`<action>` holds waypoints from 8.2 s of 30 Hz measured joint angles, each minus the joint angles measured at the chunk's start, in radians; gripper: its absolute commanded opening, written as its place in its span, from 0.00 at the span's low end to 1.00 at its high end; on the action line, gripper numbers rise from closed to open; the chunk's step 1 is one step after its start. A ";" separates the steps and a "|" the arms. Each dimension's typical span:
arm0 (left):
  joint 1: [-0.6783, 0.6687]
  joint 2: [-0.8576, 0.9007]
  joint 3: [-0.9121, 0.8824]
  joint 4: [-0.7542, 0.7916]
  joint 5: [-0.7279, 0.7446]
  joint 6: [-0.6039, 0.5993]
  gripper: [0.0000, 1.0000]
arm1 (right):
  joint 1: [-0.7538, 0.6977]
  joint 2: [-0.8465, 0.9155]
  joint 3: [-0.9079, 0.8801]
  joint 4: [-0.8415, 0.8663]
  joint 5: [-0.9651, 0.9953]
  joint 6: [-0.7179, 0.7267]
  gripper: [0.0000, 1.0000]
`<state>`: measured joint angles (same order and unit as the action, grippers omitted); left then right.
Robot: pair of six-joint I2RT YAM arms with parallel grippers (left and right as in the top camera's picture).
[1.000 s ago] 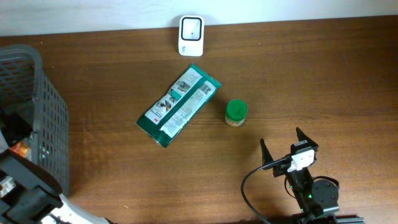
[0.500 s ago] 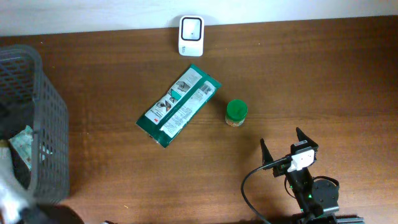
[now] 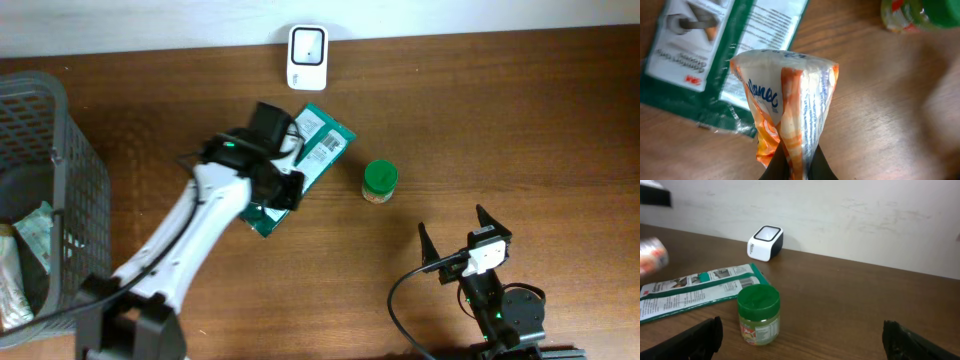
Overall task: Scan the item barcode
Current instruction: 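Grasp the orange Kleenex pack in the basket and set it on the table, then grasp the light green wipes pack in the basket and place it on the table, then grasp the white tube from the basket and lay it on the table, then reach the right gripper to the green-lidded jar and grasp it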
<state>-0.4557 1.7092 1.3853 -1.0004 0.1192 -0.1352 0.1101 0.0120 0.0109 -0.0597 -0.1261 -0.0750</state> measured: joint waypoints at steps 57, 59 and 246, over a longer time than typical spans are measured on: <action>1.084 0.060 0.115 0.027 -0.352 0.022 0.69 | 0.000 0.000 0.000 0.000 0.000 0.000 0.98; 1.086 0.105 0.084 0.090 -0.368 0.023 0.65 | 0.000 0.000 0.000 0.000 0.000 0.000 0.98; 0.564 0.144 0.442 -0.249 0.136 0.428 0.99 | 0.000 0.022 0.084 -0.101 -0.105 0.068 0.98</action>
<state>0.1081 1.8534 1.8275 -1.2499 0.2554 0.2932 0.1101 0.0341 0.0952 -0.1608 -0.2314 -0.0067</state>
